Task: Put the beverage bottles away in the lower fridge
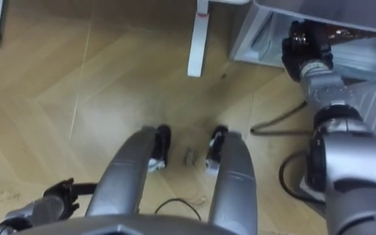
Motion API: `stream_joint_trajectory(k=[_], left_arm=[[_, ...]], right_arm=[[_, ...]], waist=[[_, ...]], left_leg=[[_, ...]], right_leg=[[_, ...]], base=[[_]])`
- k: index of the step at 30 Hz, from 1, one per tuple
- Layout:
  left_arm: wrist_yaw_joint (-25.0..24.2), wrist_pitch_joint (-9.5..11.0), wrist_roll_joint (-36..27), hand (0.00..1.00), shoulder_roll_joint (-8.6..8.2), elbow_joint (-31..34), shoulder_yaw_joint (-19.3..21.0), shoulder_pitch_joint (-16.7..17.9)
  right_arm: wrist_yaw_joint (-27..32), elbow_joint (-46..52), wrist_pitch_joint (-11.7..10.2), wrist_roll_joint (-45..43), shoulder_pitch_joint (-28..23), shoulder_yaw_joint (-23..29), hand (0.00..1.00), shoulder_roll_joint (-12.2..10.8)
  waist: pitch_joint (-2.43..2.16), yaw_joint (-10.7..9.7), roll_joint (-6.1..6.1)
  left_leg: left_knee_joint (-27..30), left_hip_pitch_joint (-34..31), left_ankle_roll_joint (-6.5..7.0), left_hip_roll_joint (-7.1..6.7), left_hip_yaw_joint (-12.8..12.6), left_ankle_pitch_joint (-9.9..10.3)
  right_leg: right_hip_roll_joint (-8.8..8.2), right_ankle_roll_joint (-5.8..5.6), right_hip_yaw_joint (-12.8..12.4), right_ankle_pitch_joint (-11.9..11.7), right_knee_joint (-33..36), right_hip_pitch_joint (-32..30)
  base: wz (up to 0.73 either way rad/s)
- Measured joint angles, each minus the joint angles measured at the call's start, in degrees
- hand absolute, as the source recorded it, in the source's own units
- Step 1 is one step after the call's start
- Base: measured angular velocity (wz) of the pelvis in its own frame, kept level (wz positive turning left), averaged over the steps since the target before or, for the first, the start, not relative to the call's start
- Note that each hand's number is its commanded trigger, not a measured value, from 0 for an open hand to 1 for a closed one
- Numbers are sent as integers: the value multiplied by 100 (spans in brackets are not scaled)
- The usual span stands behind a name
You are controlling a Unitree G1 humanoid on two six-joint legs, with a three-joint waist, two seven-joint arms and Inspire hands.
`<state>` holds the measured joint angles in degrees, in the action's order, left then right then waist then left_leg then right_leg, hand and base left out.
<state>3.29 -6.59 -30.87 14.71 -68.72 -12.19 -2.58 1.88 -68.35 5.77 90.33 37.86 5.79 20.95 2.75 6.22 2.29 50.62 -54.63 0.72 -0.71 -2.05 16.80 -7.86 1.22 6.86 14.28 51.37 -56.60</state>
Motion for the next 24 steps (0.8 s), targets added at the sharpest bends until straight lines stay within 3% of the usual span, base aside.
stream_joint_trajectory(k=[8, 9, 10, 11, 24], left_arm=[[232, 76, -6, 0, 19, 23, 13, -53], [251, 72, -4, 0, 19, 24, 13, -51], [277, 67, 9, 0, 19, 51, 13, -42], [284, 67, 11, 0, 21, 79, 12, -39], [384, 72, 11, 0, 32, 141, 7, 22]], right_arm=[[125, -1, -4, 319, 274, 15, 100, 65], [134, 0, -4, 311, 275, 15, 85, 81], [164, 5, -4, 272, 276, 15, 56, 107], [232, 27, -4, 234, 282, 15, 0, 141], [725, 112, 4, 142, 400, 47, 0, 297]], waist=[[16, 4, 37], [16, 13, 36], [15, 15, 35], [15, 14, 36], [7, 28, 22]], left_leg=[[504, -364, 51, -4, -103, 186], [590, -415, 57, -3, -103, 224], [669, -472, 63, -6, -104, 256], [730, -518, 72, -11, -115, 278], [816, -568, 132, -8, -231, 361]], right_leg=[[-131, 3, -36, 190, 544, -398], [-138, -3, -39, 229, 630, -447], [-163, -6, -32, 272, 708, -489], [-185, -17, -35, 312, 788, -536], [-191, -91, -149, 383, 895, -632]], base=[[2], [6], [10], [11], [1]])
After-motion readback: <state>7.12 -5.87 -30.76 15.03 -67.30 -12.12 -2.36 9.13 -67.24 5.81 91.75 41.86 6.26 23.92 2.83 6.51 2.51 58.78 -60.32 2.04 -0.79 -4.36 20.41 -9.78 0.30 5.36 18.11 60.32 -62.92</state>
